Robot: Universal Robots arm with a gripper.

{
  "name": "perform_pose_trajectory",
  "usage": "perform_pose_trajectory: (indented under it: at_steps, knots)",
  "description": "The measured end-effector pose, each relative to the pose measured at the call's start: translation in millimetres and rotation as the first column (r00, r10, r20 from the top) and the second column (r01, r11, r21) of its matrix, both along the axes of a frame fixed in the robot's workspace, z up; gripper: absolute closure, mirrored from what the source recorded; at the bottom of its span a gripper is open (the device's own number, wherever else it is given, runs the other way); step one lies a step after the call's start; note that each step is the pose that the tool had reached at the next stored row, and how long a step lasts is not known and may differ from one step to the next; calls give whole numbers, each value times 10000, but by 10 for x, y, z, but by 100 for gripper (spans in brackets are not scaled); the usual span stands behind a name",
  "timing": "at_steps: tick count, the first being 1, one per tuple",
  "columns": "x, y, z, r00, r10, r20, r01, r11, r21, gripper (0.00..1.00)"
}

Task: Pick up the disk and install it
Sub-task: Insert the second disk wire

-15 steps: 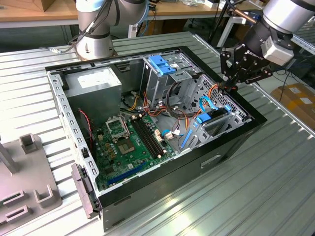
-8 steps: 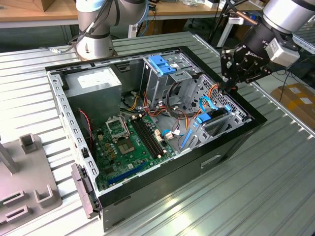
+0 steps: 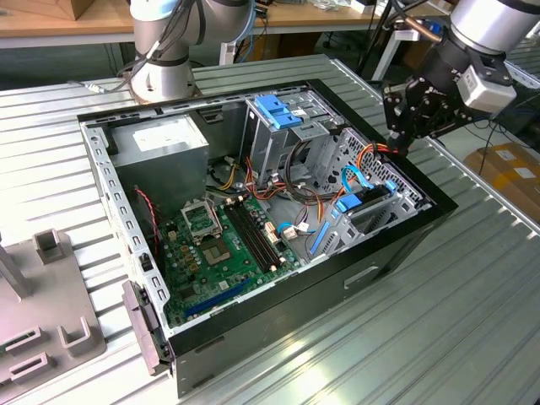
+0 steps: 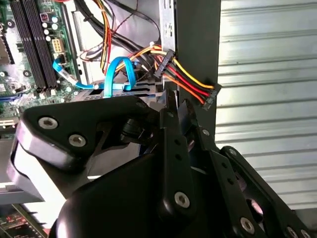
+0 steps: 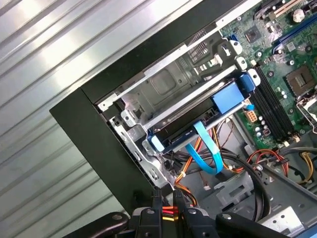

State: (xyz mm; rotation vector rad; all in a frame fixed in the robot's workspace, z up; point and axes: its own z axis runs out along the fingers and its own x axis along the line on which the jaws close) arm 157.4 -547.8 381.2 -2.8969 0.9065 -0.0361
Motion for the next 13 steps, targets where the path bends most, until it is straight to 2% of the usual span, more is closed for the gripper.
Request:
perform_pose_trajectory:
  at_steps: [3, 4, 6, 13]
  knots:
    - [10, -1, 24, 10000, -67, -2, 67, 9993, -366, 76]
    - [27, -1, 25, 10000, -94, -4, 94, 9992, -396, 76]
    - [63, 4, 25, 9998, -201, -4, 201, 9990, -408, 76]
    - [233, 28, 24, 9985, -554, -3, 553, 9976, -411, 76]
